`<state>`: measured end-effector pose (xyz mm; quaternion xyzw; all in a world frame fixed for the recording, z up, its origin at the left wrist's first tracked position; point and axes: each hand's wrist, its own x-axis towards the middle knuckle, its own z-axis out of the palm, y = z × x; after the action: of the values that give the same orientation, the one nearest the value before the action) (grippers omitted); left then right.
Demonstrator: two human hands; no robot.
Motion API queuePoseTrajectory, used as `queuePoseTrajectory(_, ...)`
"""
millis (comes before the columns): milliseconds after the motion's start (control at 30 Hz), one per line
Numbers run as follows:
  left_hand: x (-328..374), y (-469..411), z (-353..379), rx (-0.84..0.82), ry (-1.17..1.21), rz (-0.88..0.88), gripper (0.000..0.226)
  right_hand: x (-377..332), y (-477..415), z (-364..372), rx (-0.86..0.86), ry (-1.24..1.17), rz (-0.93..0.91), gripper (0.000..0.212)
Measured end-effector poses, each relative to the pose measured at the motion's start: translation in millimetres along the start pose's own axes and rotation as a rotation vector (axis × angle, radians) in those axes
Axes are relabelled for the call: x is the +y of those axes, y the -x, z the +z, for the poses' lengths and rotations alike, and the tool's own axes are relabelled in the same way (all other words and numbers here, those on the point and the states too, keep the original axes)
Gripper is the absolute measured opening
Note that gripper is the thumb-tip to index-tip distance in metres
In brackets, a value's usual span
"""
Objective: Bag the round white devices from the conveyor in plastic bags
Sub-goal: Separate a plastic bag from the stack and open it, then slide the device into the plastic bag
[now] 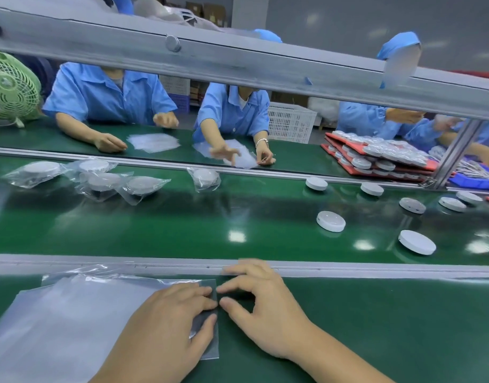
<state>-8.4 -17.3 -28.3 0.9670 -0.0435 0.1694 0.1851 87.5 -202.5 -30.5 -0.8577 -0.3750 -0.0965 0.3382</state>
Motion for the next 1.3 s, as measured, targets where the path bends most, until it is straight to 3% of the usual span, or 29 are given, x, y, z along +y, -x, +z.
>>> queuePoseTrajectory(67, 0, 0, 0, 0.009, 0.02, 0.007, 0.007, 6, -2, -8, 0.374, 0.029, -0.185, 0.013)
queuePoseTrajectory(133, -2, 1, 1, 0.008, 0.036, 0.0, 0.007, 22, -14, -23, 0.553, 0.124, -0.153, 0.015)
queuePoseTrajectory(167, -2, 1, 2, 0.008, 0.034, -0.007, 0.009, 35, -24, -32, 0.535, 0.185, -0.029, 0.022)
queuePoseTrajectory(300, 2, -1, -3, -0.022, 0.0, 0.042, 0.028, 112, -66, -66, 0.176, 0.479, 0.609, 0.068)
queuePoseTrajectory(400, 9, -8, -14, -0.057, -0.059, 0.122, 0.036, 169, -87, -90, -0.009, 0.465, 0.842, 0.078)
queuePoseTrajectory(467, 9, -10, -17, -0.084, -0.069, 0.172, 0.037, 193, -95, -96, -0.07, 0.479, 0.848, 0.073)
queuePoseTrajectory(633, 0, -8, -13, -0.07, -0.118, 0.245, 0.03, 203, -105, -94, -0.086, 0.733, 0.648, 0.049)
queuePoseTrajectory(767, -4, -5, -13, 0.012, -0.072, 0.134, 0.028, 156, -97, -88, 0.063, 0.442, 0.469, 0.041)
queuePoseTrajectory(867, -9, -6, -14, 0.068, -0.008, 0.054, 0.013, 95, -66, -75, 0.024, 0.327, 0.126, 0.035)
queuePoseTrajectory(967, -12, -7, -14, 0.1, 0.075, -0.06, 0.026, 47, -30, -58, -0.03, 0.446, -0.368, 0.034)
queuePoseTrajectory(1033, -10, -6, -15, 0.131, 0.132, -0.125, 0.025, 30, -14, -51, -0.046, 0.505, -0.534, 0.031)
queuePoseTrajectory(1133, -4, -5, -16, 0.179, 0.259, -0.178, 0.013, 16, 0, -48, 0.014, 0.574, -0.636, 0.027)
queuePoseTrajectory(1233, 6, -5, -19, 0.133, 0.531, -0.162, 0.01, 7, 5, -48, 0.117, 0.466, -0.667, 0.025)
queuePoseTrajectory(1300, 14, -4, -25, 0.024, 0.789, -0.114, 0.03, 0, 9, -42, 0.2, 0.272, -0.569, 0.024)
